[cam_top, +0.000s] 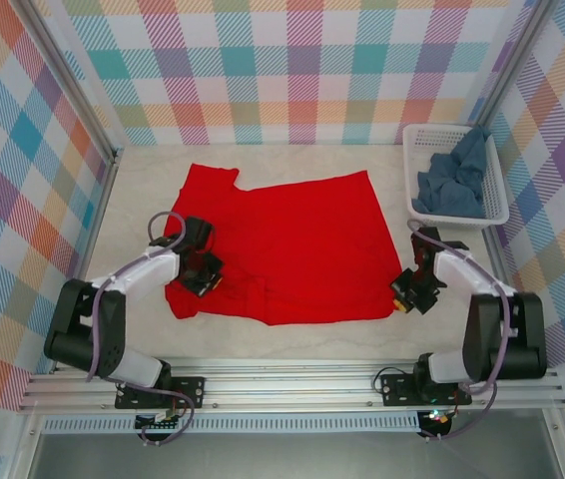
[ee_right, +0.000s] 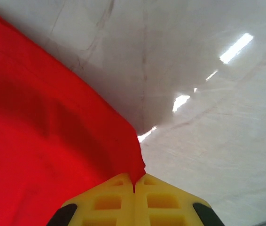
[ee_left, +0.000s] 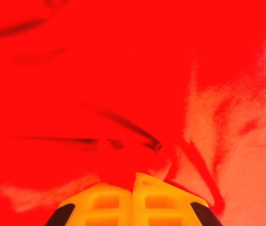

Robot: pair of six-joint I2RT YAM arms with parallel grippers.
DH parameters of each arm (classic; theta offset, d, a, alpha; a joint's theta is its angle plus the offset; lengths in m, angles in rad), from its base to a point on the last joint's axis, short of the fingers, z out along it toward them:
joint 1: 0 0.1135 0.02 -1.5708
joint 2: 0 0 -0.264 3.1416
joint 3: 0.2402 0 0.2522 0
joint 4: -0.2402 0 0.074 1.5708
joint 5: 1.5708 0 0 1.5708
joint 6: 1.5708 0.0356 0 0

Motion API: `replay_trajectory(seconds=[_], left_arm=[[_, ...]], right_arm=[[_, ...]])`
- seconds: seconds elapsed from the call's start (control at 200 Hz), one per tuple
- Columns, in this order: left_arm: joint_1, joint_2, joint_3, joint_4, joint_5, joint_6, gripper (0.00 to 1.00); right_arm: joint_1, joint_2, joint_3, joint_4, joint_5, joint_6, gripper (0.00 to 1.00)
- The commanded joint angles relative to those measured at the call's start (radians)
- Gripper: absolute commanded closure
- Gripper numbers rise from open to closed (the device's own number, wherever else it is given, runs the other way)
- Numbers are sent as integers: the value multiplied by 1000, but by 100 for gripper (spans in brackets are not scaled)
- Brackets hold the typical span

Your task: Fold and stack the t-shirts

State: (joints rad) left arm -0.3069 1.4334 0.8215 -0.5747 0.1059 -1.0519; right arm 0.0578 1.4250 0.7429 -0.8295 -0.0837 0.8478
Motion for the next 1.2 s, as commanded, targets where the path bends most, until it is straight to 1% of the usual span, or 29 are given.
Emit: replay_trajectory(seconds=[0.0, 0.085, 0.17, 0.235, 0.305, 0.45, 0.515, 0.66, 0.76, 0.86, 0.905, 0.945, 1.025, 1.085, 1.195], left_arm=[[-4, -113, -31, -167, -119, 37, 100], [15, -152, -89, -184, -131, 39, 100], [60, -148, -124, -160, -127, 39, 100], [91, -106, -133, -110, -117, 35, 100], [117, -2, -104, -67, -101, 44, 100], [158, 233, 65, -52, -104, 111, 100], [194, 327, 159, -54, -98, 142, 100], [265, 532, 433, -65, -58, 232, 100], [304, 607, 625, -94, -63, 275, 100], [319, 586, 734, -115, -88, 313, 100], [318, 554, 761, -154, -101, 336, 100], [314, 511, 753, -186, -108, 338, 100], [302, 399, 654, -232, -101, 327, 100], [284, 305, 535, -268, -102, 311, 100], [238, 112, 278, -279, -60, 252, 100]], right_arm=[[63, 66, 71, 30, -86, -34, 100], [106, 83, 99, 19, -58, -27, 100], [128, 113, 111, 26, -55, -21, 100], [129, 150, 121, 45, -57, -23, 100], [129, 209, 153, 66, -67, -37, 100], [129, 361, 283, 76, -81, -54, 100], [128, 438, 366, 64, -85, -62, 100], [126, 596, 607, 53, -93, -61, 100], [121, 699, 792, 44, -109, -77, 100], [120, 733, 925, 18, -120, -105, 100], [120, 714, 944, 10, -123, -117, 100], [120, 686, 937, 4, -125, -128, 100], [120, 620, 879, -13, -143, -144, 100], [120, 565, 805, -24, -168, -152, 100], [122, 446, 627, -23, -208, -158, 100]])
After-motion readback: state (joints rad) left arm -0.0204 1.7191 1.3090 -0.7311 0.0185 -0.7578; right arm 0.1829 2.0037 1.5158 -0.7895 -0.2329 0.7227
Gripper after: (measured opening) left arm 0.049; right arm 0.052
